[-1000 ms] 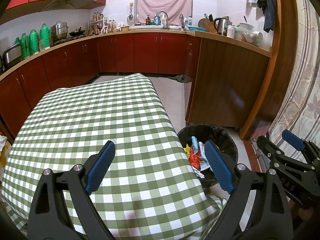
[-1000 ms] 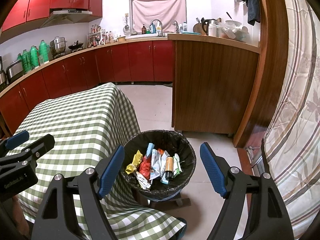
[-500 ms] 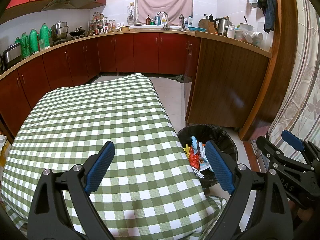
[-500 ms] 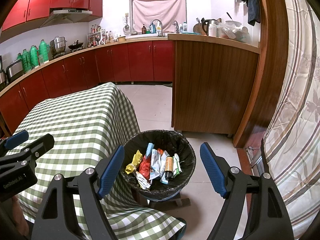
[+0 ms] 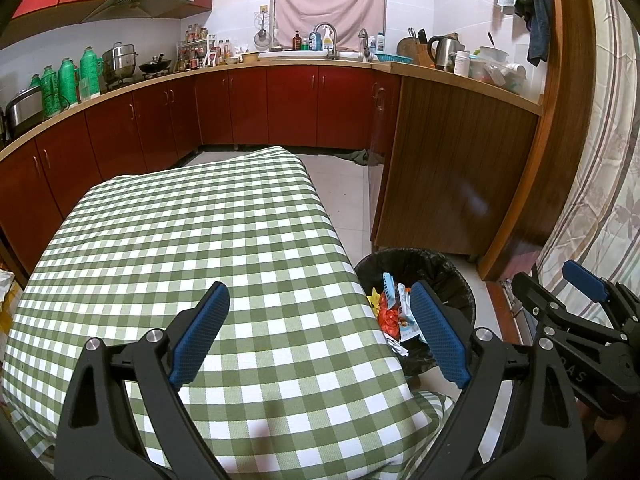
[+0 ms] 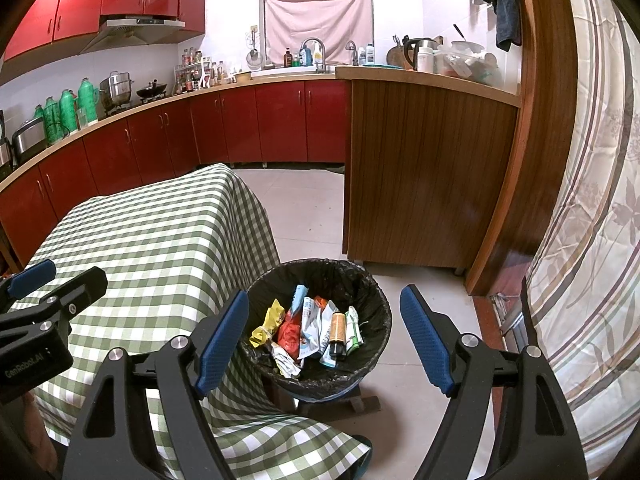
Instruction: Collect trash
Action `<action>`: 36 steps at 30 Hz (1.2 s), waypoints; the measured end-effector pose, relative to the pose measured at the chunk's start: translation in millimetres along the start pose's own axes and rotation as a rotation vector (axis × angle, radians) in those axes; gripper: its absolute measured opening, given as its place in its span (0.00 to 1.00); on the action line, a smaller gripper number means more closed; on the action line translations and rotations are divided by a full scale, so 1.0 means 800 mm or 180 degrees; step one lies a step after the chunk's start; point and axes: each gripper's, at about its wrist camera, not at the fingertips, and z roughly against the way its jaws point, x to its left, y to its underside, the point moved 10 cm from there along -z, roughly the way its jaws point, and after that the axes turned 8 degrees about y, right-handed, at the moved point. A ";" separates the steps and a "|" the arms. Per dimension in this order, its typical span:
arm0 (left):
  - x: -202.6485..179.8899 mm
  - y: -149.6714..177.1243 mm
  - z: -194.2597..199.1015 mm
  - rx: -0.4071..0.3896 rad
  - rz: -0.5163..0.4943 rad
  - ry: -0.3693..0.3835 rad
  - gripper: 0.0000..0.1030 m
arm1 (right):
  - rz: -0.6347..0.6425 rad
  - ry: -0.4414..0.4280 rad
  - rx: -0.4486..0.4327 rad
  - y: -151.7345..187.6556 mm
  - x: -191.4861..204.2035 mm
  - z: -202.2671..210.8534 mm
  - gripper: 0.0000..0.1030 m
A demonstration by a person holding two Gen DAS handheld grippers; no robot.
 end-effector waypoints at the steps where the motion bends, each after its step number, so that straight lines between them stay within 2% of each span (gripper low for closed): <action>1: 0.000 0.000 0.000 -0.0003 0.0002 0.0002 0.87 | 0.0003 -0.0003 -0.0001 0.000 0.000 0.000 0.73; 33: -0.005 0.008 -0.009 0.0085 -0.0026 0.0022 0.88 | 0.0031 0.0000 0.0017 0.005 -0.004 -0.005 0.74; 36: -0.005 0.008 -0.009 0.0061 -0.0023 0.0007 0.92 | 0.0032 0.0000 0.0019 0.006 -0.003 -0.005 0.74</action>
